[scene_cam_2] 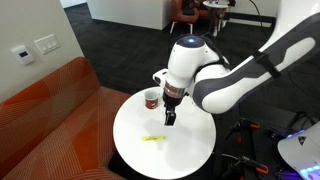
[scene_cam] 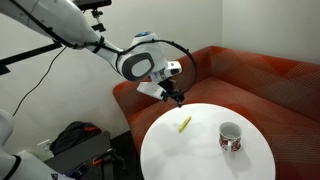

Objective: Place the marker in the mug

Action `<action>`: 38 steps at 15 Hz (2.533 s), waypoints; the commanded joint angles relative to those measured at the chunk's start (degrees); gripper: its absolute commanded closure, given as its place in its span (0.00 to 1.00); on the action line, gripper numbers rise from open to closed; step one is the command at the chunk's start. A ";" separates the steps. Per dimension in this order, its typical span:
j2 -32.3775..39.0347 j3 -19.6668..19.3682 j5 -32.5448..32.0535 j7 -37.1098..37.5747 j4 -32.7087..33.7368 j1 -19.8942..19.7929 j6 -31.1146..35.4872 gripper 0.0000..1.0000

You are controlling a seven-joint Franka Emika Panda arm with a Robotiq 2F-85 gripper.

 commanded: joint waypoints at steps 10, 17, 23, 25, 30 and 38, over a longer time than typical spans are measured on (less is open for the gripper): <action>18.23 2.74 -1.67 -1.17 14.91 -2.66 -3.21 0.00; 21.13 2.77 -2.53 -0.41 16.04 -2.42 -4.48 0.00; 22.01 2.81 -2.81 -0.87 16.97 -2.46 -4.22 0.00; 22.96 2.41 -3.27 -0.33 17.71 -1.93 -4.34 0.00; 26.43 2.01 -4.95 0.19 19.89 -1.05 -3.47 0.00; 32.40 1.84 -4.98 1.14 24.47 -0.39 2.51 0.00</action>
